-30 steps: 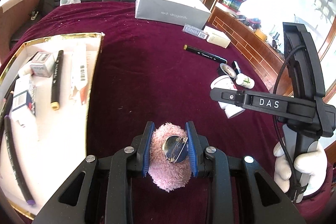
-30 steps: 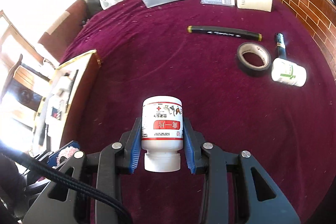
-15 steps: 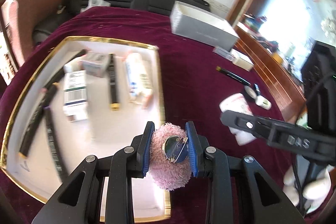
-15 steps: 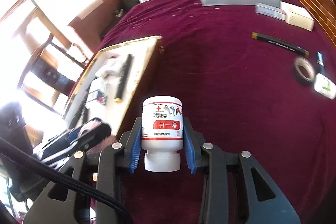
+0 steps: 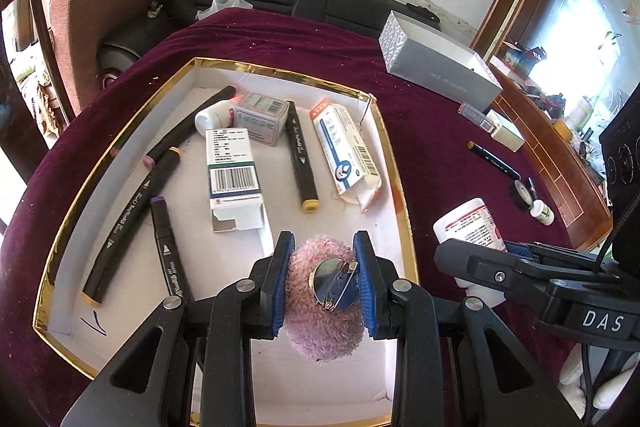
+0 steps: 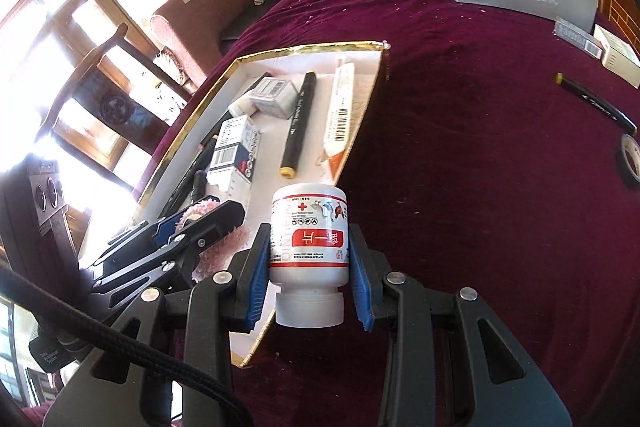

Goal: Organize objects
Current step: 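Carry the pom-pom with the left tool while the right tool carries the bottle toward the tray, then lower the pom-pom into the tray with the left tool while the right tool holds the bottle above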

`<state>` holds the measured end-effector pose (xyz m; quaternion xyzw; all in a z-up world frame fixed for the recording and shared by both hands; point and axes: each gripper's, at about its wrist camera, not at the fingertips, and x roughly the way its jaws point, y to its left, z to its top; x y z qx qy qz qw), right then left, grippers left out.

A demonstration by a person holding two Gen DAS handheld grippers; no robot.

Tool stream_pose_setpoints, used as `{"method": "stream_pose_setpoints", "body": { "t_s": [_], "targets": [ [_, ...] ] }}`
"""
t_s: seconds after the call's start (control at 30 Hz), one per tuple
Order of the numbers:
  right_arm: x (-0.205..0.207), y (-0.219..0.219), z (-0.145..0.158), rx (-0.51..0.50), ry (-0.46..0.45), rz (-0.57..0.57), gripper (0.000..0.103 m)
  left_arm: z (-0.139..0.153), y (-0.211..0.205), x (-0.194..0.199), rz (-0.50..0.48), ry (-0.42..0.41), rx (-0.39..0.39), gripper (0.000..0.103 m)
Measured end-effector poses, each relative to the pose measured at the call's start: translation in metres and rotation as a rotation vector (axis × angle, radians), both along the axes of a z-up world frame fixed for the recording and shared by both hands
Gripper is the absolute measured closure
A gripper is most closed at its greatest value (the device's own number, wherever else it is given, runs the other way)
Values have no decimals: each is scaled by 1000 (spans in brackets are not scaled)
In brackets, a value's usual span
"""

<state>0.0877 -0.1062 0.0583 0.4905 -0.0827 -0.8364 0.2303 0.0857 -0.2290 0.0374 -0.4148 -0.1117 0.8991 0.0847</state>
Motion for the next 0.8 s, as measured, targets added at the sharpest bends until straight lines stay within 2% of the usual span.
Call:
{"method": "stream_pose_setpoints", "body": {
  "t_s": [0.33, 0.8],
  "targets": [
    [1, -24, -2, 10, -1, 39, 69, -1, -14, -5, 12, -3, -25, 77],
    [7, -62, -20, 17, -31, 141, 69, 8, -59, -9, 104, 7, 16, 77]
  ]
}}
